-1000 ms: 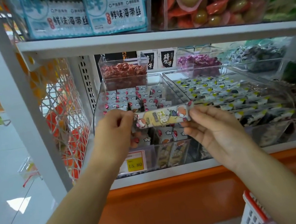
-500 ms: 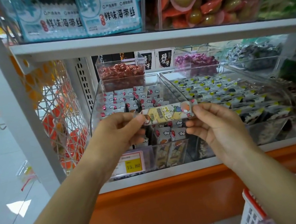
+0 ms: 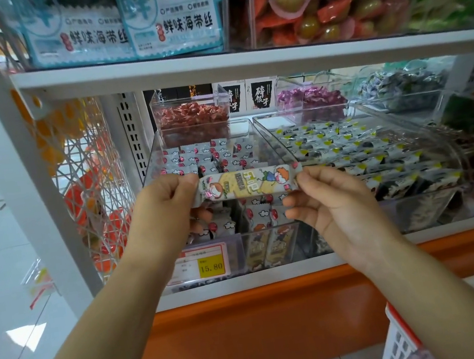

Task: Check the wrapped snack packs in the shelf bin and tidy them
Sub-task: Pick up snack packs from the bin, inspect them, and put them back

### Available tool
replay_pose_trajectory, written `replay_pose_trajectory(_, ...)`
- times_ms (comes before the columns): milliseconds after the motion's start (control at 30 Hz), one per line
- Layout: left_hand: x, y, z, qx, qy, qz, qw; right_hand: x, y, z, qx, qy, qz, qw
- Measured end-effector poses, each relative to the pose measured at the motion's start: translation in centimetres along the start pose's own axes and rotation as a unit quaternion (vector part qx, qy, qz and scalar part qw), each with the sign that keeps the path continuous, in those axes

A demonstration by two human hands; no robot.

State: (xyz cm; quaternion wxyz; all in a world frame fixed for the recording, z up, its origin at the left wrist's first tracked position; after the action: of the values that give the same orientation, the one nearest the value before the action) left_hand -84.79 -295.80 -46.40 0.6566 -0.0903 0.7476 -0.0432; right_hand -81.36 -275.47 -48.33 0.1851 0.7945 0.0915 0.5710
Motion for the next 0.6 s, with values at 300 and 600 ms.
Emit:
replay_pose_trajectory(300, -0.1, 1.6, 0.3, 0.100, -0.047, 0.150, 0.982, -0.1, -0.1, 0.0, -0.032, 0.005, -0.068, 0.997)
replay_pose_trajectory(600, -1.5, 1.0, 0.9, 0.074, 0.087, 0.047, 0.992, 0.6, -1.0, -0.3, -0.031, -0.045, 0.073, 0.996)
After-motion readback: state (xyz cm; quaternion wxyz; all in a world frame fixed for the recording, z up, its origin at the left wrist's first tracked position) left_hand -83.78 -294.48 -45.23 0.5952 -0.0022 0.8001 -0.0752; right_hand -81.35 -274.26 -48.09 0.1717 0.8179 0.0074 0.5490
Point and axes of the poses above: each hand's wrist, its own z-axis away from the middle knuckle, its own y-axis out of the palm, x = y × z, the point moved 7 cm from there along -z, towards the middle knuckle, and after that the axes turned 7 degrees about -y, right-handed, at the moved point
